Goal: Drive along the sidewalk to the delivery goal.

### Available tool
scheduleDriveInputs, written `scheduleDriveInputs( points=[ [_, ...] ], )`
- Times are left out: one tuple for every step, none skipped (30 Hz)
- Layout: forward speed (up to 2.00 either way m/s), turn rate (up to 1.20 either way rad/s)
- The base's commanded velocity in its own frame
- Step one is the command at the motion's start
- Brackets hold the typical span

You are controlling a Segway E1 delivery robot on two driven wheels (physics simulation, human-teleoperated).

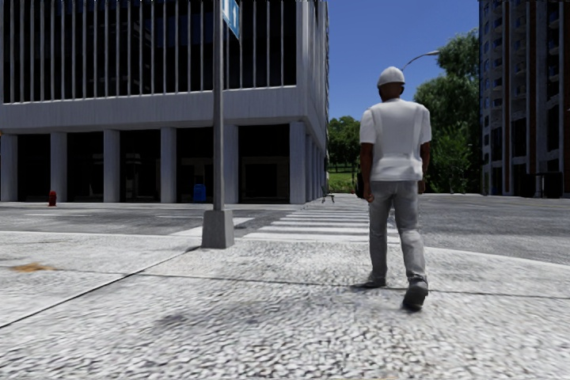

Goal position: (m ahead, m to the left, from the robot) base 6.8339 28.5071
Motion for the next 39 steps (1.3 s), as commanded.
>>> scheduleDriveInputs(
  points=[
    [1.26,0.49],
    [1.27,0.5],
    [1.29,0.51],
    [1.29,0.51],
    [1.29,0.53],
    [1.3,0.53],
    [1.32,0.54],
    [1.32,0.54],
    [1.4,0.55],
    [1.43,0.55],
    [1.44,0.56],
    [1.44,0.56],
    [1.44,0.56],
    [1.44,0.56],
    [1.44,0.57],
    [1.44,0.65],
    [1.44,0.65],
    [1.44,0.66],
    [1.44,0.66],
    [1.44,0.67],
    [1.44,0.68],
    [1.44,0.68],
    [1.44,0.69],
    [1.44,0.7],
    [1.44,0.7],
    [1.44,0.7],
    [1.45,0.71],
    [1.45,0.71],
    [1.45,0.71],
    [1.45,0.71],
    [1.45,0.71],
    [1.46,0.71],
    [1.46,0.71],
    [1.47,0.71],
    [1.47,0.71],
    [1.51,0.71],
    [1.54,0.71],
    [1.54,0.71],
    [1.54,0.71]
  ],
)
